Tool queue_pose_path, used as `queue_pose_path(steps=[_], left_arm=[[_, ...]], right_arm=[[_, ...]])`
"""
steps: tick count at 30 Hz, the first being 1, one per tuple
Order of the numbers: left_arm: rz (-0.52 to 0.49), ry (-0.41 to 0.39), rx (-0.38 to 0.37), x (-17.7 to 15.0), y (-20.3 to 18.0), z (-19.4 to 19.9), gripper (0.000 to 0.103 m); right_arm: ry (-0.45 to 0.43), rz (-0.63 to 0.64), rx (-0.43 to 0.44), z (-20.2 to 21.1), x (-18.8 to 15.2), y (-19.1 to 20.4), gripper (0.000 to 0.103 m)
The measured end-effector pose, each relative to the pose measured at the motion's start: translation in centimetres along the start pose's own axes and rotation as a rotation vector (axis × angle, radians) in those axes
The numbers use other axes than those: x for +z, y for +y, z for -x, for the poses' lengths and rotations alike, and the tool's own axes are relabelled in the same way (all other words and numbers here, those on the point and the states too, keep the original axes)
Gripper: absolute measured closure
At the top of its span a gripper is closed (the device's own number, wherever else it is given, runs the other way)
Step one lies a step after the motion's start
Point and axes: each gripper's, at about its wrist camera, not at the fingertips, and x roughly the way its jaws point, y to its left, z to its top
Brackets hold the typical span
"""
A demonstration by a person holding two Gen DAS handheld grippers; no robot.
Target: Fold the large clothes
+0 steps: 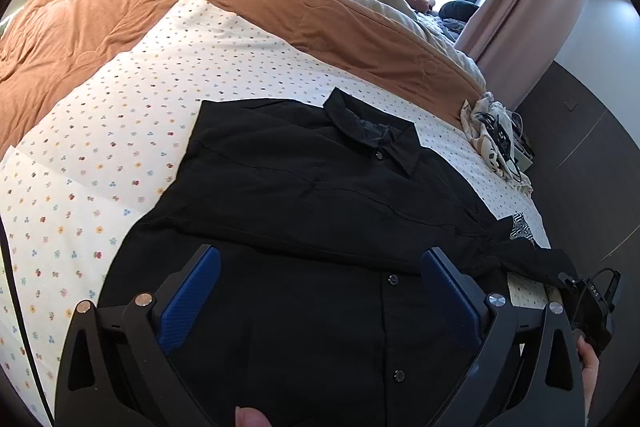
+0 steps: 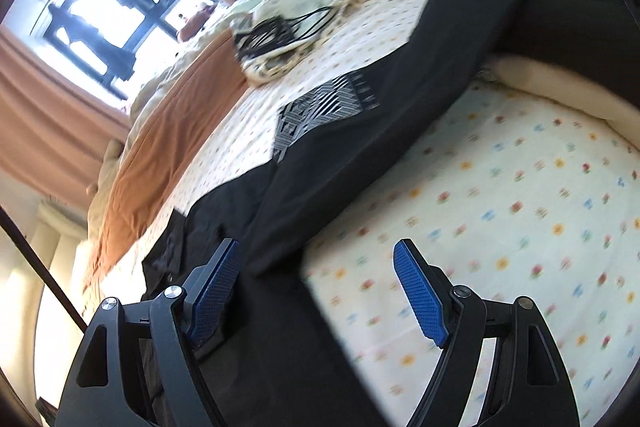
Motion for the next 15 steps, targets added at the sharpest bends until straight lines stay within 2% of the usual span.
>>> queue_pose_path(steps=[3,4,8,11,12,14,15], left_arm=[[-0.029,-0.003,0.012,-0.4,-0.8,-0.6,0.001],[-0.035,-0.003,0.016,-0.5,-1.0,-0.9,0.0],[-0.029,-0.002,0.02,-0.7,-1.1,-2.0,0.0],[-0.027,0.01,0.027,-1.0,-1.0,-2.8,0.0],[-0.03,0.014,0.031,-1.1,-1.1,-3.0,0.0],[-0.042,0.018,0.042,-1.1,-1.1,-3.2,0.0],[-0.047,0.018,0.05,-1.1,-1.1,-3.3,0.0]], right_arm=[[-0.032,-0.018,-0.021,0.1,1.0,-1.7,0.026],[-0.044,-0.026,-0.02,0.1,1.2,-2.1,0.03],[-0.097,-0.056,-0.02,-0.4,2.3,-3.8,0.033],[-0.126,-0.079,-0.013,-1.2,2.8,-5.1,0.04],[-0.129,-0.086,-0.008,-1.6,3.0,-5.6,0.045],[-0.148,-0.106,0.003,-2.2,3.0,-6.5,0.064],[-0.163,-0.116,0.019,-2.4,3.0,-6.8,0.083]])
